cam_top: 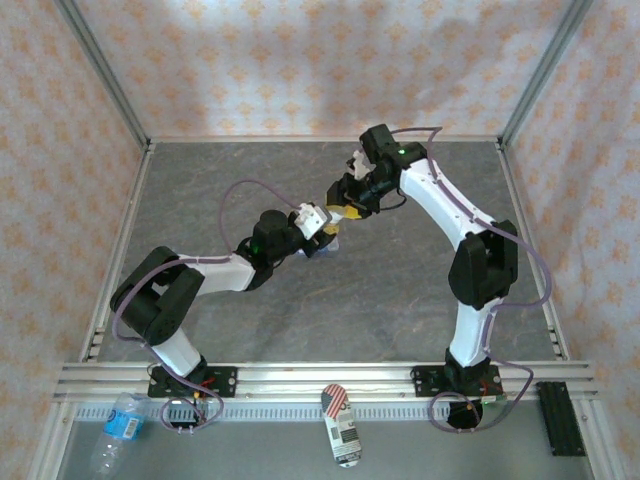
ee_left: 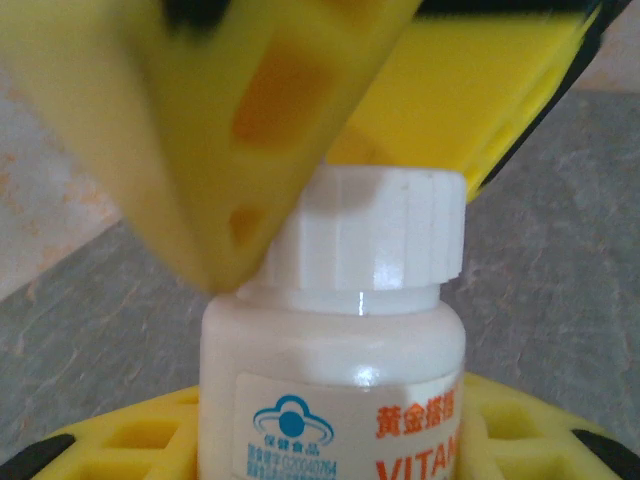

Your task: Sort the pills into containers

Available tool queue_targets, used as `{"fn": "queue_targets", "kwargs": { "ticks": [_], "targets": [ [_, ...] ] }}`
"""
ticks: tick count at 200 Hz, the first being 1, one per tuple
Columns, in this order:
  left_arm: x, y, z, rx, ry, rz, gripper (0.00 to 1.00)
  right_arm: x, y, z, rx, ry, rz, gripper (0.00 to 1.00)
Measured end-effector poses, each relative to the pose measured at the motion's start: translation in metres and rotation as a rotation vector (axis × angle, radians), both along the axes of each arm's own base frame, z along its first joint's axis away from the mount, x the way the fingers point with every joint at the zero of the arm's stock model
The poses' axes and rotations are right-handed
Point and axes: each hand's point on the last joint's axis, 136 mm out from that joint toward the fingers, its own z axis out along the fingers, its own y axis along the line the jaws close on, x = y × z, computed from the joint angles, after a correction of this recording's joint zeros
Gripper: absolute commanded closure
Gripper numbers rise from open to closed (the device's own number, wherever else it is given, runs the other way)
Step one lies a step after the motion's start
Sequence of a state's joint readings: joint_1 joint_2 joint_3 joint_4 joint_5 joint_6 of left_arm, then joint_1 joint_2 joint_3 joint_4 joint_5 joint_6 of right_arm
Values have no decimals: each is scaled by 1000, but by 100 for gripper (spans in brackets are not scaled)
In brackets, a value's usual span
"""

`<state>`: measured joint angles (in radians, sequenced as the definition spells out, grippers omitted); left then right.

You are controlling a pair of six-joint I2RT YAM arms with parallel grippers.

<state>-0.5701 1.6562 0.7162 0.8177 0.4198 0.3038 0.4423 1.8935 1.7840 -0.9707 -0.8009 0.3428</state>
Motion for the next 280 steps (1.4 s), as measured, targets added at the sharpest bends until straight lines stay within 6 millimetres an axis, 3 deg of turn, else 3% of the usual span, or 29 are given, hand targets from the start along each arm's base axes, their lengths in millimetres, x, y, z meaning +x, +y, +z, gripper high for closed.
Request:
{"fn": "queue_targets", "kwargs": {
  "ticks": [29, 49, 77, 115, 131, 159, 205, 280],
  "targets": [
    [-2, -6, 17, -82, -8, -31, 100, 2, -3, 6, 17, -5, -6, 25],
    [-1, -8, 31, -143, -13, -51, 100, 6, -9, 18, 31, -35, -18, 17],
    [-4, -11, 51, -231, -17, -101, 100, 10, -24, 47, 56, -104, -54, 15],
    [4, 2, 72, -343, 17, -124, 100, 21, -71, 93, 60, -258, -155, 19],
    [4, 4, 81, -387, 43, -154, 100, 20, -78, 108, 58, -332, -142, 20],
    [-5, -6, 101, -454, 95, -253, 100, 11, -68, 127, 56, -462, -19, 20],
    [-16, -17, 128, -522, 144, -375, 100, -10, -29, 156, 71, -630, 207, 21],
    [-18, -20, 123, -534, 198, -400, 100, -11, -18, 139, 47, -608, 291, 24]
  ]
}}
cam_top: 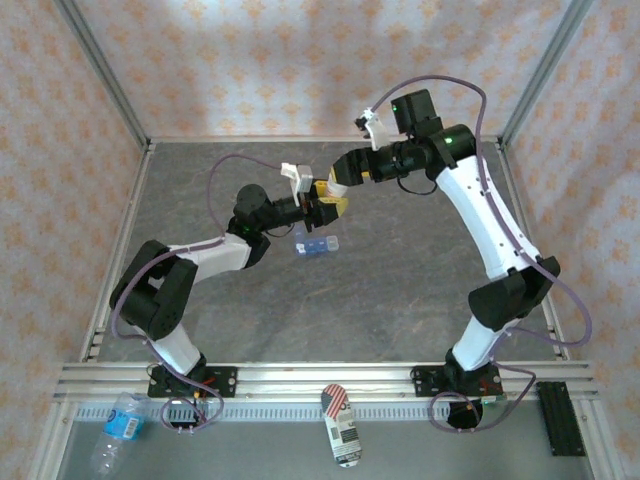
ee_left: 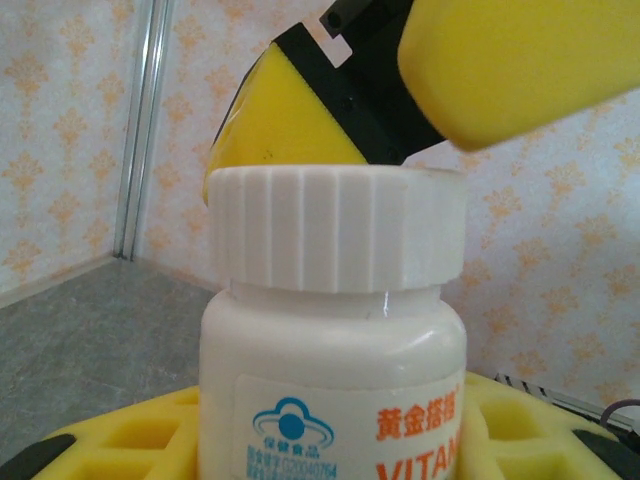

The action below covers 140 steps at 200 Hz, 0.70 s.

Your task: Sort the pills into containers

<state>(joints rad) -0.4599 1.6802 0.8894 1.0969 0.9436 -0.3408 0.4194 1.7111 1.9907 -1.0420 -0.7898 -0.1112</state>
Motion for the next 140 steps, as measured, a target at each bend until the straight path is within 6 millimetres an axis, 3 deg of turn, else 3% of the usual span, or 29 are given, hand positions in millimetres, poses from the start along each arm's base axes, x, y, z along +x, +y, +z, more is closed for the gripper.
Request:
{"fn": "queue_targets", "kwargs": {
  "ticks": [86, 140],
  "targets": [
    [0, -3, -1, 3, 2, -18, 100, 0, 10, -5, -31, 18, 35, 34],
    [1, -3, -3, 4, 9, -19, 100, -3, 12, -8, -41, 24, 45, 63]
  ]
}}
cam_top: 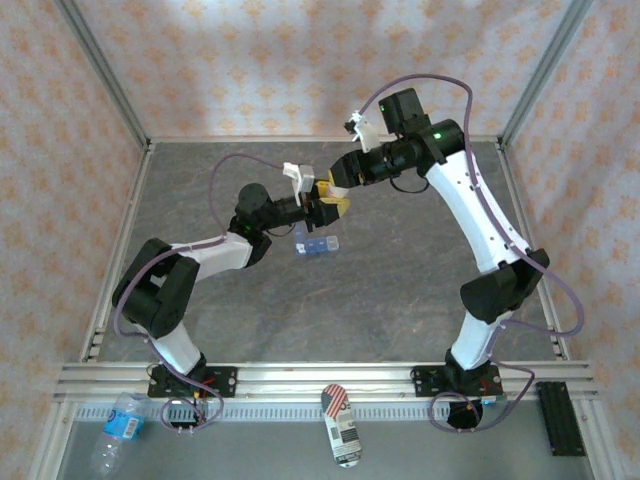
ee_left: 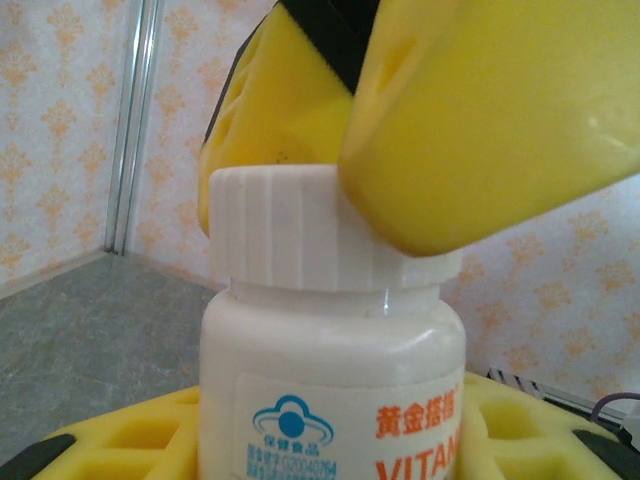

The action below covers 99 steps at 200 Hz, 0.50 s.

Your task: Sort the pills into containers

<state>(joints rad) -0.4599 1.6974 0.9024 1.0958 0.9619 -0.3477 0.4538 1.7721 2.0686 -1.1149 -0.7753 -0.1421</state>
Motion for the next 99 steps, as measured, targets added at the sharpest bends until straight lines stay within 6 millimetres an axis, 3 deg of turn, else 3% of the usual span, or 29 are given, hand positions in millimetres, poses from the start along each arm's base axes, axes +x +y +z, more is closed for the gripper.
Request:
{"fn": "queue_targets", "kwargs": {
  "ticks": [37, 99],
  "targets": [
    [1, -1, -3, 3, 6, 0, 100, 2, -2, -1, -9, -5, -14, 76],
    [3, 0, -3, 1, 9, 14, 100, 6, -5, 0, 52, -5, -124, 82]
  ]
}}
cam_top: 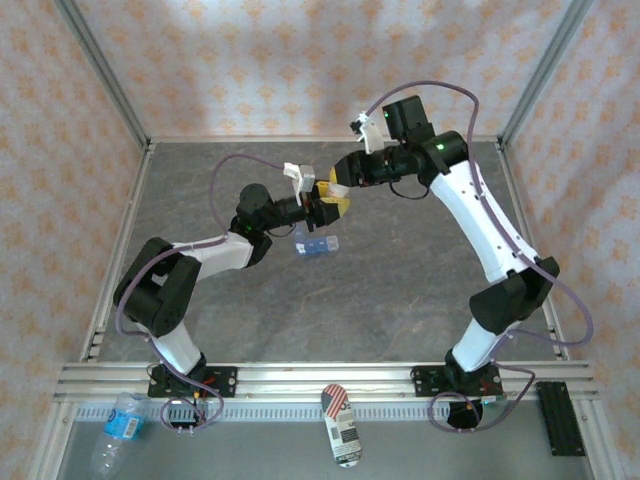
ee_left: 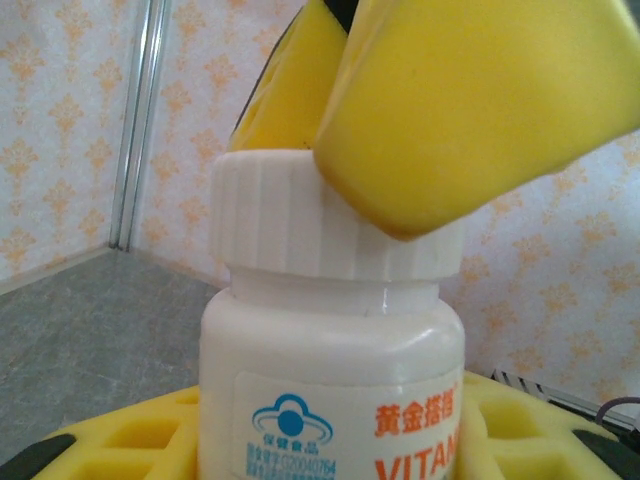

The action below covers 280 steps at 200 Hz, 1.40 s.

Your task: Sort the pills into containers

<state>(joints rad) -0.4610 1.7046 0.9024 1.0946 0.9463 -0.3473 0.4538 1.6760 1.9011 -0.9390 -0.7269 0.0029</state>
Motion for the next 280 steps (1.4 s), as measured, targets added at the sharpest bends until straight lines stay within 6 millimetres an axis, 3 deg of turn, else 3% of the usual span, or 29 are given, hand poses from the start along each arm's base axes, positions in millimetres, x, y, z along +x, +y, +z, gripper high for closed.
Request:
{"fn": "queue_targets", "kwargs": {
  "ticks": [51, 161, 218, 280],
  "targets": [
    [2, 1, 0, -1, 2, 10, 100, 3, -1, 2, 48, -16, -55, 81],
    [-1, -1, -3, 9, 2, -6, 100, -4, 1, -5, 30, -21, 1, 81],
    [7, 1, -23, 61, 51, 37, 100, 7, 2, -28, 52, 39, -70, 81],
    [19, 18, -51, 160, 10, 242, 100, 19, 14, -56, 51, 91, -245, 82]
  ]
}}
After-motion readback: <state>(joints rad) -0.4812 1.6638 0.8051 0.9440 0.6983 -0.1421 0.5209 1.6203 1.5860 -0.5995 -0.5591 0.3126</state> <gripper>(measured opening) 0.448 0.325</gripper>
